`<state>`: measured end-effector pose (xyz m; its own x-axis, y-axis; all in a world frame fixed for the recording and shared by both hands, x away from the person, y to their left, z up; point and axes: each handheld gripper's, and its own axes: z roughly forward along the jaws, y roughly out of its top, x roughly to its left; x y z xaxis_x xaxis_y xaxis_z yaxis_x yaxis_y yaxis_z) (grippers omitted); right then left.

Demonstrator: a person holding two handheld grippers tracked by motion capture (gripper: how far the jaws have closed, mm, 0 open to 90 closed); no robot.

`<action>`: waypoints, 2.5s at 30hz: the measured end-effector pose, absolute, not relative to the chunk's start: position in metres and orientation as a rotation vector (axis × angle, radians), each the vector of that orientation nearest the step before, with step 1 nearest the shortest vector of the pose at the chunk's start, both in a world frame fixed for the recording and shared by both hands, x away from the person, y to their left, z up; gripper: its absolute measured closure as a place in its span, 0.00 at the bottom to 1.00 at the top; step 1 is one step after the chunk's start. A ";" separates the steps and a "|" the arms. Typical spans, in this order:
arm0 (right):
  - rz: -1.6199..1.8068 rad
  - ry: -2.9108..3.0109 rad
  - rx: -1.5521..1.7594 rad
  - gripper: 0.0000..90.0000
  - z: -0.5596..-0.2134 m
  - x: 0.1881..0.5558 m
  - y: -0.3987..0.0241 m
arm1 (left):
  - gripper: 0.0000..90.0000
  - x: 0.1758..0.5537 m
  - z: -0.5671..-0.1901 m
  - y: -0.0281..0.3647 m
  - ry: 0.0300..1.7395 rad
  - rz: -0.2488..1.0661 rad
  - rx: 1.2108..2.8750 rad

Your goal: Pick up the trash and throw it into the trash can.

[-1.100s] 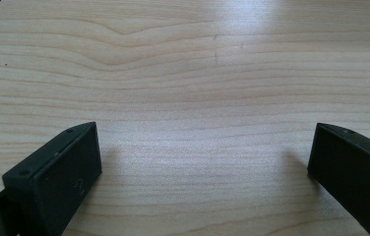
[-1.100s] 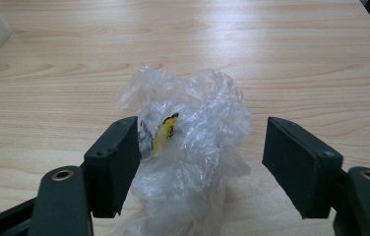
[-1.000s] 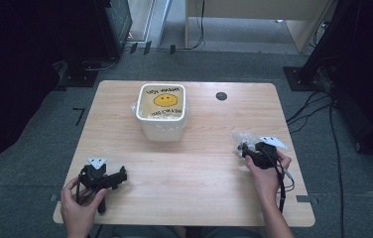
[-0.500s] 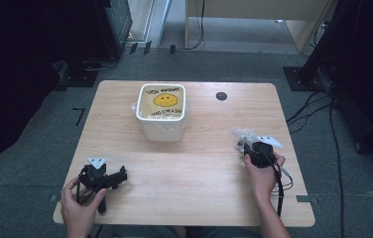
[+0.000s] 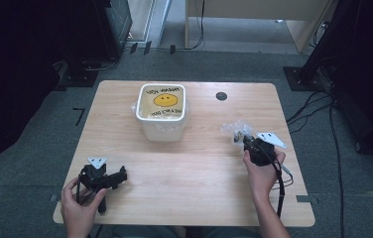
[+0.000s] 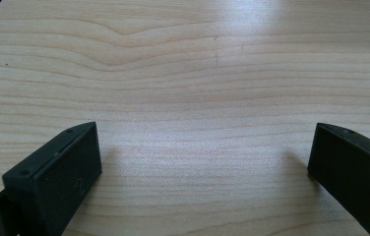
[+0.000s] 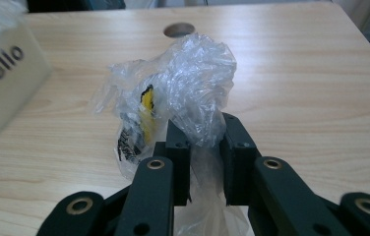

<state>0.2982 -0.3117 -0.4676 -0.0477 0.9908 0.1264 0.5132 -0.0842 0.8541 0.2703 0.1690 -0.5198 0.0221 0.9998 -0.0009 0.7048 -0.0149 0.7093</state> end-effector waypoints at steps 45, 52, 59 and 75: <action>1.313 1.592 1.332 0.86 -0.329 0.320 -0.225 | 0.00 0.271 -0.520 0.169 1.741 0.722 1.773; 1.320 1.621 1.297 0.86 -0.323 0.331 -0.202 | 0.00 0.271 -0.520 0.169 1.741 0.722 1.773; 1.326 1.663 1.287 0.86 -0.326 0.346 -0.177 | 0.00 0.271 -0.520 0.169 1.741 0.722 1.773; 1.304 1.763 1.310 0.86 -0.356 0.385 -0.123 | 0.00 0.271 -0.520 0.168 1.737 0.725 1.772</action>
